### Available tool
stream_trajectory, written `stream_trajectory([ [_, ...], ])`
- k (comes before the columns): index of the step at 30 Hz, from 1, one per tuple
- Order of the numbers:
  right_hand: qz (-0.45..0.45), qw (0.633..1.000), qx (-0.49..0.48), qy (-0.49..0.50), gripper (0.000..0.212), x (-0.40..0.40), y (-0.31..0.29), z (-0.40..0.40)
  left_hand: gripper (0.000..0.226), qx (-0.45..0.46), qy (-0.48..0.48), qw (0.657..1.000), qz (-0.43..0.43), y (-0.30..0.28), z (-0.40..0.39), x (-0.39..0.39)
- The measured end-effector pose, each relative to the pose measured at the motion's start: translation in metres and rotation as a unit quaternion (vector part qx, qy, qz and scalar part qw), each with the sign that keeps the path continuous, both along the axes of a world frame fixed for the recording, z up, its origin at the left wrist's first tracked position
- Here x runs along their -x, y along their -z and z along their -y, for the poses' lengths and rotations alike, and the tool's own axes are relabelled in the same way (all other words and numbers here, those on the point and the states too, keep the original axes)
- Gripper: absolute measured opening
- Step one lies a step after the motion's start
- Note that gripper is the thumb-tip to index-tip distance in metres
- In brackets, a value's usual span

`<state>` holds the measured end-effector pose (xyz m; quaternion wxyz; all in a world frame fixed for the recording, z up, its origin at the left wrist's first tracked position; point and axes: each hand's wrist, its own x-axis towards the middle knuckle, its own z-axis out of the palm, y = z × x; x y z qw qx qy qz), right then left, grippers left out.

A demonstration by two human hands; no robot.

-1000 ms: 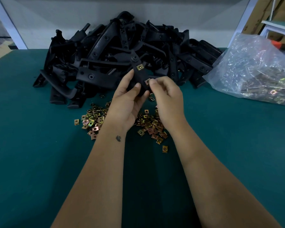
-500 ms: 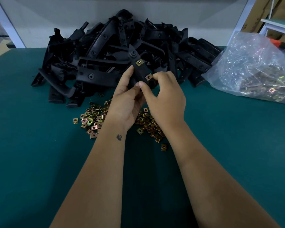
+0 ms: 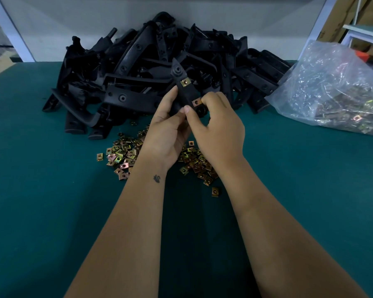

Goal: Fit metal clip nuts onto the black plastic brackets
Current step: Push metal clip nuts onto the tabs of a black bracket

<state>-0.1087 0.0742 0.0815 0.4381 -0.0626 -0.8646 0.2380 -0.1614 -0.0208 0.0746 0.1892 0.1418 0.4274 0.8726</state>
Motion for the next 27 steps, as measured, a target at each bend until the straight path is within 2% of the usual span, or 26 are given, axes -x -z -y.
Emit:
stream_trajectory([
  [8, 0.002, 0.998, 0.061, -0.006, 0.036, 0.003, -0.001, -0.003, 0.047, 0.045, 0.006, 0.999, -0.008, -0.001, -0.002, -0.003],
  [14, -0.017, 0.997, 0.071, 0.006, 0.020, 0.003, 0.000, -0.005, 0.048, 0.106, 0.020, 0.992, -0.061, -0.001, -0.003, -0.007],
  [18, -0.026, 0.996, 0.087, -0.004, 0.018, 0.002, -0.002, -0.007, 0.050, 0.123, 0.022, 0.989, -0.075, -0.002, -0.002, -0.009],
  [22, -0.011, 0.993, 0.116, -0.012, 0.019, 0.003, -0.002, -0.008, 0.061, 0.111, 0.020, 0.991, -0.078, -0.004, -0.003, -0.010],
  [27, 0.042, 0.967, 0.243, -0.062, 0.022, 0.005, -0.003, -0.006, 0.079, 0.096, -0.025, 0.991, -0.088, -0.004, 0.001, -0.006],
])
